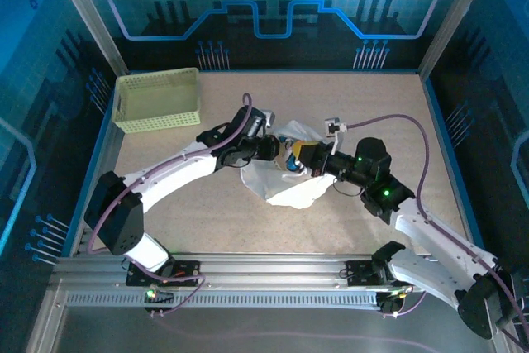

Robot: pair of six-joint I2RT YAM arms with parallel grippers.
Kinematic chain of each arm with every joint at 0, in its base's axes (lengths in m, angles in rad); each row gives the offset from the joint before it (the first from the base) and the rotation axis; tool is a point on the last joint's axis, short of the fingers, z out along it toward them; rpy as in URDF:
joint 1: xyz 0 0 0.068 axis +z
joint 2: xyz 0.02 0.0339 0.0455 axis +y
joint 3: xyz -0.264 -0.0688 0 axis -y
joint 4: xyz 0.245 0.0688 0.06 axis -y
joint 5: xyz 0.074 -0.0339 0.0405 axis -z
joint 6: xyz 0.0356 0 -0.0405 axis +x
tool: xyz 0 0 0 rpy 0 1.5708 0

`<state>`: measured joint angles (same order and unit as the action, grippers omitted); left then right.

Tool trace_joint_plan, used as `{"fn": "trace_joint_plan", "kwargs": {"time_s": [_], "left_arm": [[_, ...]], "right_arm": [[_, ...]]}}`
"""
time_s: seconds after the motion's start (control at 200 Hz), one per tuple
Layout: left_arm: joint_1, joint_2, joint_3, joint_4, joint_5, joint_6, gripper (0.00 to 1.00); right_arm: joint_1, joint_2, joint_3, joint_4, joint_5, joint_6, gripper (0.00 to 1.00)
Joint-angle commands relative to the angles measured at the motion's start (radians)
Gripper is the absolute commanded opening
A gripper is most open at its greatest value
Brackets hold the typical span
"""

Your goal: Fold the inside-out t-shirt

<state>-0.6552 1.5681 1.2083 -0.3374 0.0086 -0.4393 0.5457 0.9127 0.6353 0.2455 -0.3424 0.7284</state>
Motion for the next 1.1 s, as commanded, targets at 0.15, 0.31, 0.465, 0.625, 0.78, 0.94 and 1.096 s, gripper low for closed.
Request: {"fn": "trace_joint_plan", "kwargs": {"time_s": [0.15,0.31,0.465,0.625,0.78,0.94,1.096], "left_arm": [[0.042,-0.091,-0.016,-0.013,0.048,0.025,0.00],[0.054,-0.217,-0.100,0.071,0.216,0.043,0.00],[0.087,-0.280,-0.160,0.150,0.351,0.005,0.00],[0.107,-0.253,-0.155,0.158,0.362,-0.035,0.00],[0.131,-0.226,-0.150,0.185,0.373,-0.073,0.00],[0.137,-0.209,-0.143,0.205,0.387,-0.085,0.00],[0.137,-0.214,-0.148,0.220,0.414,-0.092,0.00]], "right_arm": [[-0.097,-0.039,-0.029,-0.159,0.153,-0.037,0.00],[-0.247,0.057,-0.038,-0.238,0.150,-0.066,0.00],[-0.245,0.183,0.065,-0.377,0.200,-0.163,0.23],[-0.175,0.157,0.132,-0.500,0.322,-0.258,0.59],[0.025,0.107,0.197,-0.606,0.456,-0.357,0.67],[0.176,0.158,0.168,-0.551,0.461,-0.287,0.68],[0.206,0.274,0.185,-0.531,0.593,-0.228,0.74]]}}
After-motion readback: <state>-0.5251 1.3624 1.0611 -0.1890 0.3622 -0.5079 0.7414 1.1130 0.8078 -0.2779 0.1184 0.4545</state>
